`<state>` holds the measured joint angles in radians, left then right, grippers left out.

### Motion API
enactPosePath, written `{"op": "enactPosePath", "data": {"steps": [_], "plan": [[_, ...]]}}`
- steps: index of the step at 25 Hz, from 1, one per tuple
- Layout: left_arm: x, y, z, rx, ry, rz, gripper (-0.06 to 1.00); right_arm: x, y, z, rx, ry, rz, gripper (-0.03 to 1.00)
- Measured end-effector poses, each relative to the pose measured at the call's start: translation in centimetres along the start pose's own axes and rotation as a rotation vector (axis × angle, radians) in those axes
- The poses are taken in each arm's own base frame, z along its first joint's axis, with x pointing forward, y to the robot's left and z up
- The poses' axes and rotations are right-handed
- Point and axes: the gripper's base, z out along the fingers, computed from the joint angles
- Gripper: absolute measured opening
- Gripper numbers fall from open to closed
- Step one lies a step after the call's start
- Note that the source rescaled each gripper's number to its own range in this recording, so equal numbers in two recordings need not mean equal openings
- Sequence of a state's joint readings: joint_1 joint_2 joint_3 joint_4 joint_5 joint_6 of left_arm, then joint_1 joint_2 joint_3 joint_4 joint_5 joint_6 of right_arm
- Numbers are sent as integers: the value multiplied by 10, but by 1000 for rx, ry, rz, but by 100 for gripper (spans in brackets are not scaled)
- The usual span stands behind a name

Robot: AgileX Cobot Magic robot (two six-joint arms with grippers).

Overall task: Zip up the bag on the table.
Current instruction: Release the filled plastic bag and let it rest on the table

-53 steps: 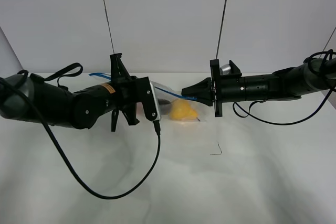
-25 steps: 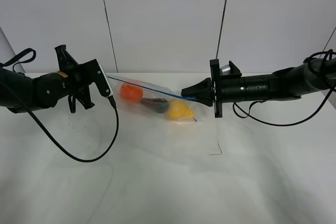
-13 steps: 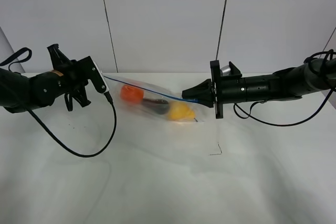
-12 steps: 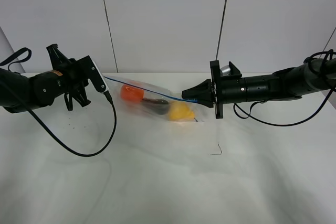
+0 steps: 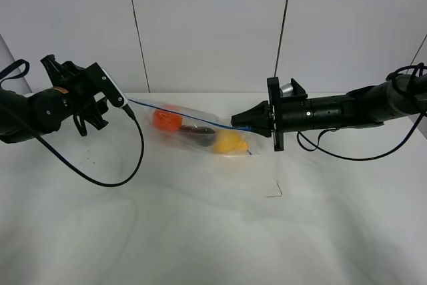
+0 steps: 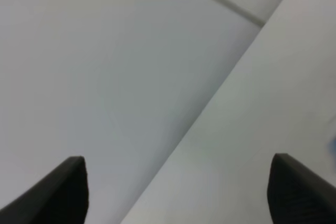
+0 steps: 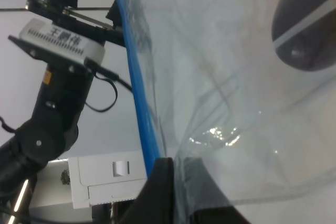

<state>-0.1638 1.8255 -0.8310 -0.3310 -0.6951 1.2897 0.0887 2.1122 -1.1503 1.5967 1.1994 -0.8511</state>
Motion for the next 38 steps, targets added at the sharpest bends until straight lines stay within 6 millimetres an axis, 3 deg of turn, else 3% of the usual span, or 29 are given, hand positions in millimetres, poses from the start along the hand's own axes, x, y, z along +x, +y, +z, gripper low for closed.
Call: {"op": "enactPosePath", "data": {"steps": [4,11,24,30,38], "plan": [[16,10,2,-31,43,-69,83,0,0,0,-2,-2,1,0],[17,10,3,-39,42,-300,83,-1,1,0,-8,-9,5,0],[18,10,2,-55,43,-1052,83,-1,1,0,-14,-16,8,0],[15,12,-2,-14,72,-1020,83,-1,1,0,-14,-16,8,0],[3,61,-13,238,242,-990,83,-2,1,0,-15,-18,9,0]]}}
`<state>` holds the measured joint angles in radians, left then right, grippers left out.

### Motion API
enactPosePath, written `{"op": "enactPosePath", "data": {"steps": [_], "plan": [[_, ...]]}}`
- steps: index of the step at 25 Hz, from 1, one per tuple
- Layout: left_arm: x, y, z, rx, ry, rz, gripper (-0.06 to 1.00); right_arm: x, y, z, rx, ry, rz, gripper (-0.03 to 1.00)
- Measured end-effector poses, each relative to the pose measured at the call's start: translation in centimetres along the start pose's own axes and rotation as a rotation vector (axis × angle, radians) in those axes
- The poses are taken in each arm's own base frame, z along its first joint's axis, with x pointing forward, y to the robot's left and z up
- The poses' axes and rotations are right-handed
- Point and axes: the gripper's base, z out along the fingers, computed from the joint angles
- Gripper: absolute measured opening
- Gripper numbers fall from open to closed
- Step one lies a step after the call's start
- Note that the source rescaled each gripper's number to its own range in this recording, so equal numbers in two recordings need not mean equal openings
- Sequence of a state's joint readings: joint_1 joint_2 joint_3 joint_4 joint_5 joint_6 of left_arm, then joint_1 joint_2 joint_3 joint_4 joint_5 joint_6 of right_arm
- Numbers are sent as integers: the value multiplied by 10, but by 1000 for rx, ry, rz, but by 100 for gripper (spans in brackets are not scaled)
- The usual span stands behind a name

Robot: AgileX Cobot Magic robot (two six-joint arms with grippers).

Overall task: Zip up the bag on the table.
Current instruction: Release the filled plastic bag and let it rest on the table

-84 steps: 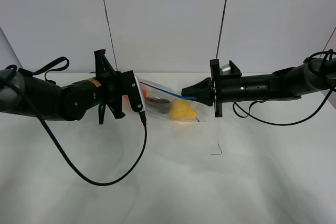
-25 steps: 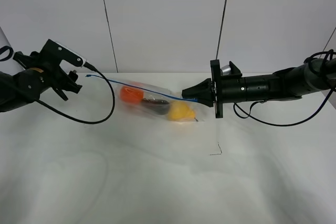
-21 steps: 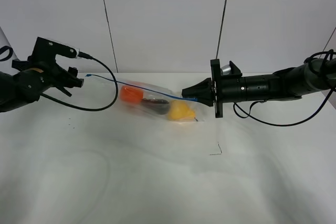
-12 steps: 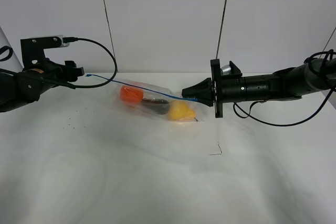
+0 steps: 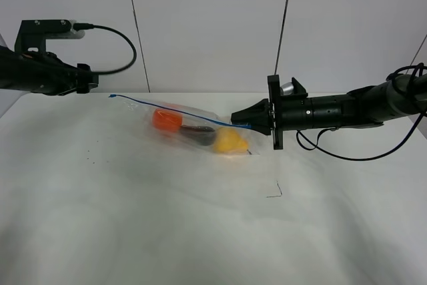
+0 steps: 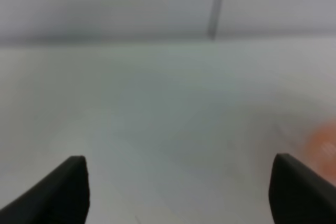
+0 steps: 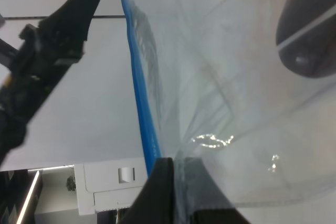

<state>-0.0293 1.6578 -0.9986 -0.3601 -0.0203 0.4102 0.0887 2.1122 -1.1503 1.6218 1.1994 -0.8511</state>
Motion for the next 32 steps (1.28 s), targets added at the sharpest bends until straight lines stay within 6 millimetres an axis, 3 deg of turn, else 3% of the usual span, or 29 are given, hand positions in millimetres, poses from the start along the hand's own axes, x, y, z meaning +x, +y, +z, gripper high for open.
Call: {"op": "enactPosePath", "data": {"steps": [7,15,26,32], "plan": [[-20,9,-20,133,427,-80,83,0,0,0,-1,-1,0,0],[-33,16,-33,89,538,-30,84,0,0,0,-1,-1,0,0],[-10,23,-52,-5,868,-38,85,0,0,0,-1,-1,0,0],[8,21,-74,-9,903,-51,85,0,0,0,-1,-1,0,0]]}}
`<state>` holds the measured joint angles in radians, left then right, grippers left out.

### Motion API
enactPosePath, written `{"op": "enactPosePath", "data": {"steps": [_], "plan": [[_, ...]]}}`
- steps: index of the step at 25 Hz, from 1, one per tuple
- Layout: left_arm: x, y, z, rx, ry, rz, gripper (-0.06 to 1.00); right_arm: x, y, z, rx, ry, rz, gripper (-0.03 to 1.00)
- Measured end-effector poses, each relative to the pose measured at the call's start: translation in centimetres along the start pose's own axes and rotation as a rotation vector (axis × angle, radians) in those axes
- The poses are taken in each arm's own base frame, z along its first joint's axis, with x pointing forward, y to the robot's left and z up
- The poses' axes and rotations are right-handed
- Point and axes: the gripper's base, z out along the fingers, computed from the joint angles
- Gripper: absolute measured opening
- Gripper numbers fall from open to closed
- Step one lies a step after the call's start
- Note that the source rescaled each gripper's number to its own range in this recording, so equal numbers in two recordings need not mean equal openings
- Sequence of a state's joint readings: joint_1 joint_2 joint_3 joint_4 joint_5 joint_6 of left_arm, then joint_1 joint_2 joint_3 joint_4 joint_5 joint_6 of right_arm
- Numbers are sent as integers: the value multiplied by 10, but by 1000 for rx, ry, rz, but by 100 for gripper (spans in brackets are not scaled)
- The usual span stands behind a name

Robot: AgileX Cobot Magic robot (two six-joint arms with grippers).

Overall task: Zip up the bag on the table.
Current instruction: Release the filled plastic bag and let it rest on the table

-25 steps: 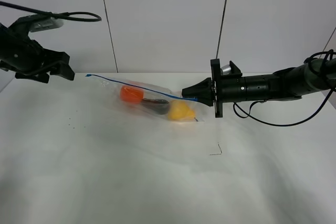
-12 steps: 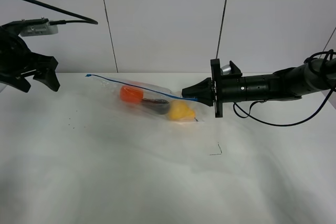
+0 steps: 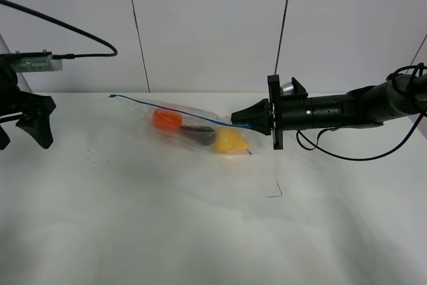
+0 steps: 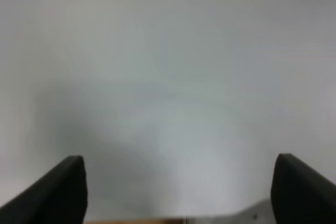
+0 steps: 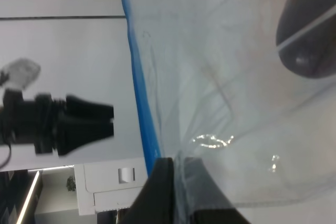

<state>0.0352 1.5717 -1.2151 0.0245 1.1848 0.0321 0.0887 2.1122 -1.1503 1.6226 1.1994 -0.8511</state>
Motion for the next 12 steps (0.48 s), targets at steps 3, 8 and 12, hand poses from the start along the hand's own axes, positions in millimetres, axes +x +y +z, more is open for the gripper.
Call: {"op": "enactPosePath", "data": {"steps": [3,8,12], "plan": [[29,-1,1,1,27,-4,85,0,0,0,0,0,0,0],[86,-4,13,2,96,-30,85,0,0,0,0,0,0,0],[130,-6,23,3,116,-29,85,0,0,0,0,0,0,0]]}}
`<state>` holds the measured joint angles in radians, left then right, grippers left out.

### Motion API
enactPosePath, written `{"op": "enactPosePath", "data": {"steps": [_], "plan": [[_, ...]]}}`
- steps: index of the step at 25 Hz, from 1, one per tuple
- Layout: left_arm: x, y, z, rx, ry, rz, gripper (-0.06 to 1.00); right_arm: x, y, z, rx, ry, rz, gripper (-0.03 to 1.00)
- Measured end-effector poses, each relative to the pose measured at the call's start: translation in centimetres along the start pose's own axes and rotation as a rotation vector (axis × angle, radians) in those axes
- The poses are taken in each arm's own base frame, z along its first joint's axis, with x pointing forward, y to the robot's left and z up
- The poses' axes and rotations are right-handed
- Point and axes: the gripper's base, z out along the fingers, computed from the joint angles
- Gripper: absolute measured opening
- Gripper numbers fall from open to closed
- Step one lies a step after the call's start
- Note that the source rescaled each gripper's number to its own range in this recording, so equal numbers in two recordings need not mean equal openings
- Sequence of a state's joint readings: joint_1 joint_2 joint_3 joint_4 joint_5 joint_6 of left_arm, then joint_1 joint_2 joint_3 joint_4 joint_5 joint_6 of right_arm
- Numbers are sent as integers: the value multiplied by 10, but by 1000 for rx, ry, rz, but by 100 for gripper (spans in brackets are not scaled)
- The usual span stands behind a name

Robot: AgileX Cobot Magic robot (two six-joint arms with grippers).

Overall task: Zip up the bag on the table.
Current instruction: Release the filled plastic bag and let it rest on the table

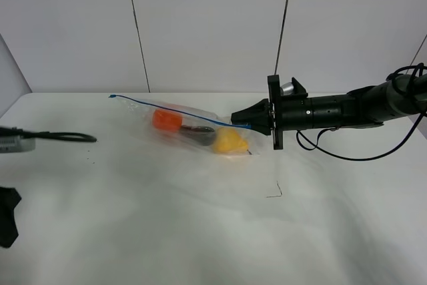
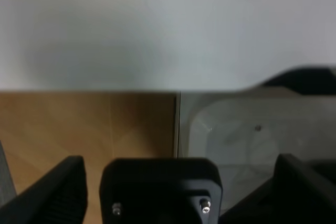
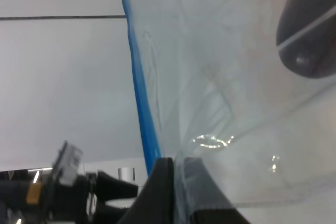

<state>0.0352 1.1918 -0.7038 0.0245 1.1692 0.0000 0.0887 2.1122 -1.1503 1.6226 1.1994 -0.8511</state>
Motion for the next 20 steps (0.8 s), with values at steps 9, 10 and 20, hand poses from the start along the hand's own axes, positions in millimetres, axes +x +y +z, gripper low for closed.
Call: {"op": "enactPosePath", "data": {"steps": [9,10,20], "plan": [[49,-1,5,-1,-170,-2,85,0,0,0,0,0,0,0],[53,-1,6,-1,-188,-2,85,0,0,0,0,0,0,0],[73,-1,-10,-2,-372,-6,85,0,0,0,0,0,0,0]]}}
